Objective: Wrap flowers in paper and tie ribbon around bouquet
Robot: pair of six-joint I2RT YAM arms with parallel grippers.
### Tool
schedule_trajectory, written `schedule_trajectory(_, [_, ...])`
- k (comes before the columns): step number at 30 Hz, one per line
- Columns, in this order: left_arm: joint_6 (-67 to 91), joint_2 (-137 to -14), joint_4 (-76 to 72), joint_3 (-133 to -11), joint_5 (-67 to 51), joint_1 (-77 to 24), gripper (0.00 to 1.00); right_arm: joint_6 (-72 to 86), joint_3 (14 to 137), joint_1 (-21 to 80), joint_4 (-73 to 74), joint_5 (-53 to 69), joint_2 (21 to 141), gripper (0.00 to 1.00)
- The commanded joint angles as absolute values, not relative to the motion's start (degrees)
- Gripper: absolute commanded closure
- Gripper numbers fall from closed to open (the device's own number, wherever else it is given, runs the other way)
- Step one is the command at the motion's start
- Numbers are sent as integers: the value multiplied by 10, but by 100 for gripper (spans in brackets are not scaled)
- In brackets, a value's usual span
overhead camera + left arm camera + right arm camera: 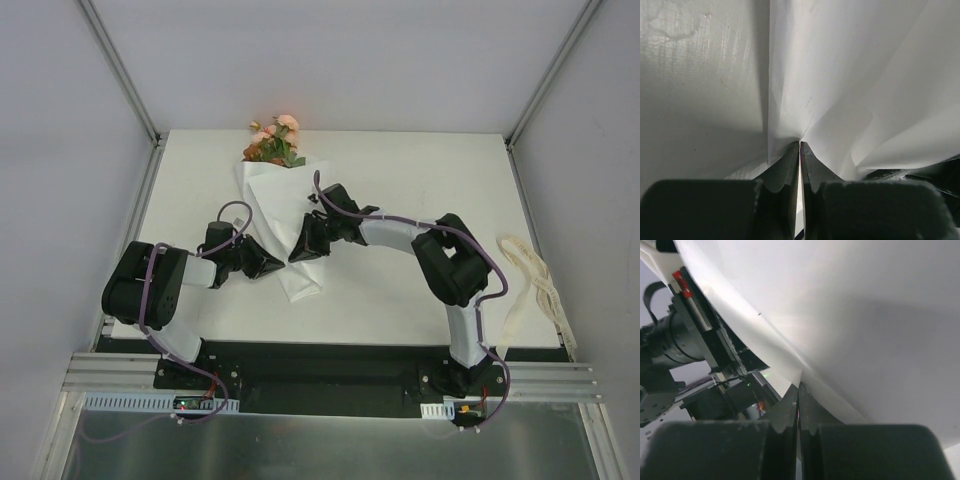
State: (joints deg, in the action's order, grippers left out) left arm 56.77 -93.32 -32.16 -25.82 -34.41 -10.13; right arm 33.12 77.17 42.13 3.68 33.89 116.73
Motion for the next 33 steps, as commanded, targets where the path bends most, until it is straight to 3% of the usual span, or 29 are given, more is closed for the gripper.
schedule_trajectory(1, [568, -932, -343, -250, -330, -104, 97, 405, 779, 425, -35, 352, 1181, 99])
schedule_trajectory(14, [563, -931, -347, -247, -325, -108, 99, 432, 818, 434, -61, 370, 1244, 99])
schedule_trajectory(18, [554, -891, -332, -239, -325, -108, 91, 408, 822, 438, -48, 377, 1256, 99])
schedule_trajectory(22, [503, -808, -223, -282, -315, -104, 83, 381, 823, 439, -34, 388, 1264, 97])
schedule_trajectory(26, [484, -753, -138, -326, -304, -79, 84, 359, 827, 439, -12, 395, 1274, 96])
schedule_trajectory(33, [495, -790, -123, -410, -324, -42, 86, 280, 849, 452, 43, 396, 1265, 98])
